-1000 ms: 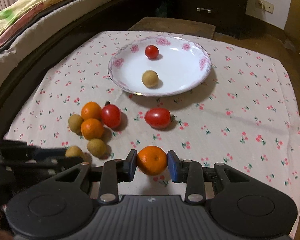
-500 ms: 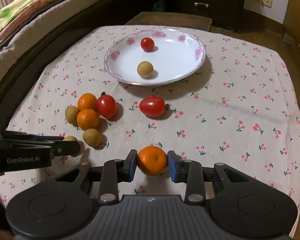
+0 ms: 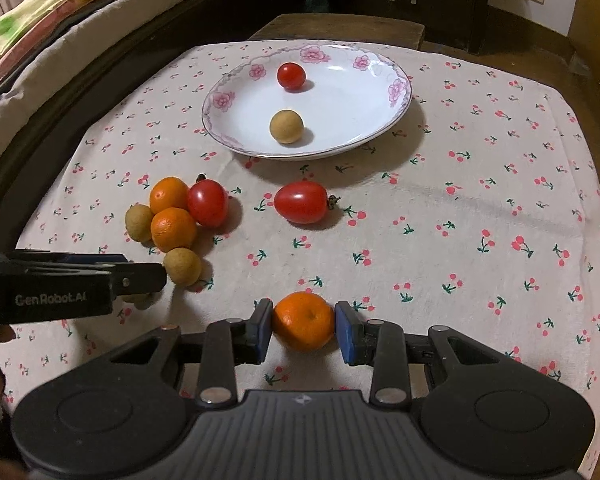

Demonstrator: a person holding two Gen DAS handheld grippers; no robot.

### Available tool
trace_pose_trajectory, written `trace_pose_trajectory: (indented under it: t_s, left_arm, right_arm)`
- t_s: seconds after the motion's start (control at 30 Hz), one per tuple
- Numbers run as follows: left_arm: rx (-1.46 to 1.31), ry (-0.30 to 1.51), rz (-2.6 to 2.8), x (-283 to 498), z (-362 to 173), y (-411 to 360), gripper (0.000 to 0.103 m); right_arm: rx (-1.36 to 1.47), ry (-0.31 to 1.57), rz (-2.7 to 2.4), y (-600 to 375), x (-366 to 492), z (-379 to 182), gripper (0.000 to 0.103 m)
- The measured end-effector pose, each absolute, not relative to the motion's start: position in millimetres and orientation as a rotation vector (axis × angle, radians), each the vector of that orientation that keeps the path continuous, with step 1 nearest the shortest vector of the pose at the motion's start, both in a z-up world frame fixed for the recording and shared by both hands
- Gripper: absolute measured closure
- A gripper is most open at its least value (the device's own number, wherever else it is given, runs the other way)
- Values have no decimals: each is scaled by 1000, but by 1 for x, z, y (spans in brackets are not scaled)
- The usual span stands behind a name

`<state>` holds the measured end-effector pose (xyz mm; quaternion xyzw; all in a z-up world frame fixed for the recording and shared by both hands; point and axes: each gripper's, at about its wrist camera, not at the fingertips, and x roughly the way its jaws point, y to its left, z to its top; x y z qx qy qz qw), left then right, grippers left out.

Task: Organize fruits
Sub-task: 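Close the left tool on a brown round fruit while the right tool lifts the tangerine, then carry the brown fruit in the left tool and tangerine in the right tool over the plate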

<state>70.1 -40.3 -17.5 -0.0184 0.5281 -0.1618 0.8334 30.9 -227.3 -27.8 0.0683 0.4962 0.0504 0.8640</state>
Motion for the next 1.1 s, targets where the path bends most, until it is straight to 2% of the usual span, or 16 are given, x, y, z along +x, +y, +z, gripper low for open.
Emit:
trace_pose_trajectory:
  t_s: [0.6,0.7,0.8,0.87,1.1]
  left_arm:
    - [-10,1121,-354,63,-15,-40,52]
    - [7,1120,-341,62,-17,-41,55]
    - [28,1116,-328,62,-17,-42,66]
    - [25,1117,-331,61,-16,-42,69]
    - [25,1116,-330,59,-13,-41,71]
  right_arm:
    - [107,1049,105,-222,31,-28,68]
    - [93,1047,94,-223,30,-28,68]
    - [64,1046,89,-221,29,-27,69]
    - [41,1043,87,-219,27,-26,69]
    - [56,1034,94,-220,23,-21,69]
